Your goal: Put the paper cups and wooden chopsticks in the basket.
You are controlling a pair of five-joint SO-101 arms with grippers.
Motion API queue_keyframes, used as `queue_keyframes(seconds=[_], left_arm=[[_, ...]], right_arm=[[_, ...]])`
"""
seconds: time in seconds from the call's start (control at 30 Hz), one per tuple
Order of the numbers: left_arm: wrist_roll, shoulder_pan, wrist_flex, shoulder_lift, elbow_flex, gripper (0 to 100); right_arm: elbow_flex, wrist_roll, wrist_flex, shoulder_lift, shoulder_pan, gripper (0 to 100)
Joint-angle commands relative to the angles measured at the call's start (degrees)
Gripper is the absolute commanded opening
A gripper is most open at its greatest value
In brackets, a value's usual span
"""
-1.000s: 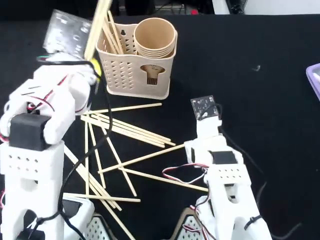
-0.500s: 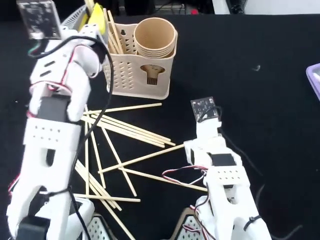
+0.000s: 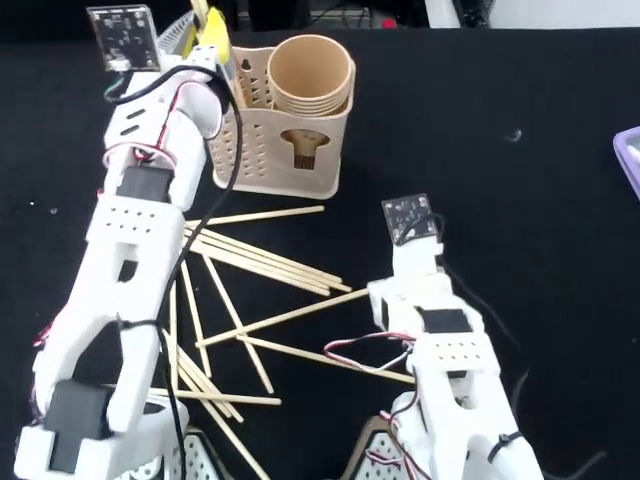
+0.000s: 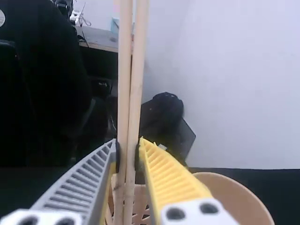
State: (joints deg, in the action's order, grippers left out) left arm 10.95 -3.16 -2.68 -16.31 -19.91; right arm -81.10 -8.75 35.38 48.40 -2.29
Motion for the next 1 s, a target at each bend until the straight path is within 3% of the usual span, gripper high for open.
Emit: queue_keyframes(seconds=[0.0,0.2,0.33,0.73,0.97], left_arm=[[0.4,0.7,1.1,0.5,0.7,3],[0.4,0.7,-3.3,0.5,1.1,12],[0.3,0.7,-7.4,0.7,2.5,12],[0.0,8.0,-7.7,1.2,4.2,11],[0.0,6.5,-7.6,1.2,0.7,9]], right_arm=[[0.2,0.4,-1.2,1.8,0.5,1.1],[0.2,0.4,-1.2,1.8,0.4,1.1],[0.2,0.4,-1.2,1.8,0.4,1.1],[0.1,0.4,-1.2,1.9,0.4,1.1],[0.1,0.4,-1.2,1.9,0.4,1.1]])
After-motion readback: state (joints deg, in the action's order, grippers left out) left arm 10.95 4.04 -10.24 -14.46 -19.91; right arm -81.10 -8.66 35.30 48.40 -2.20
